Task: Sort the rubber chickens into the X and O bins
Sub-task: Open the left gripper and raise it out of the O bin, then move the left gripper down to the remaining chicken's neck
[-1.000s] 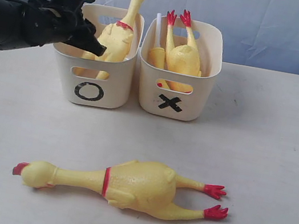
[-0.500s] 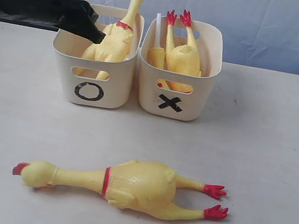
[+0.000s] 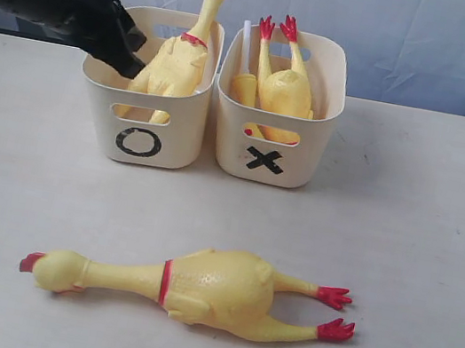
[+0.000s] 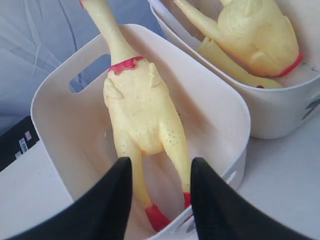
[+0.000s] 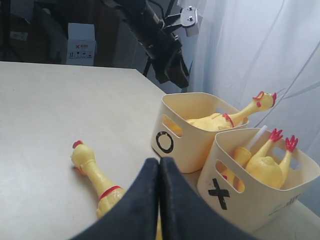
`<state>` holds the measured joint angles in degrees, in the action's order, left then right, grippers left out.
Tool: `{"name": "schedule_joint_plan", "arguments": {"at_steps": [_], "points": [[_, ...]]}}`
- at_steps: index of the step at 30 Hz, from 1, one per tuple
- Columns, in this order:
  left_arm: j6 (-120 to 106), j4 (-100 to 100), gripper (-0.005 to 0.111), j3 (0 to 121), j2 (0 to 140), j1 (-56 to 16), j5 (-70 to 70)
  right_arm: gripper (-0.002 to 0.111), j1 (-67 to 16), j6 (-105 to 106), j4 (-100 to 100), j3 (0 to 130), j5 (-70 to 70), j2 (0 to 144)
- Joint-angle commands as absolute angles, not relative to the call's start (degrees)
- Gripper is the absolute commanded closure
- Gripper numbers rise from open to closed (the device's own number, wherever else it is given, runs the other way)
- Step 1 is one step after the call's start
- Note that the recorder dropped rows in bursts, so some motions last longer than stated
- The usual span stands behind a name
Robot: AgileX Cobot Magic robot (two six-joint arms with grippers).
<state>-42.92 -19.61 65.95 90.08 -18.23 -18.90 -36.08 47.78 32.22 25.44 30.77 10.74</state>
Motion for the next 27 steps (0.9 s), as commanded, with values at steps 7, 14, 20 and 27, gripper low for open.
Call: {"name": "schedule_joint_plan", "arguments": {"at_steps": [7,14,20,27], "points": [[-55.5,-25.1,0.069,65.9,83.7,-18.6,-47.0,0.108,-36.0,47.7,32.7,25.1,30.3,10.5],[-73.7,-30.1,0.069,57.1,83.7,-26.8,-47.0,0.108,-36.0,47.7,32.7,25.1,30.3,10.5],[-74.7,-32.2,0.066,53.3,85.8,-27.6,-44.5,0.108,-36.0,47.7,32.9,25.1,30.3,10.5],[-77.2,-40.0,0.049,51.5,90.9,-27.6,-41.9,0.108,-36.0,47.7,32.9,25.1,30.3,10.5]]}}
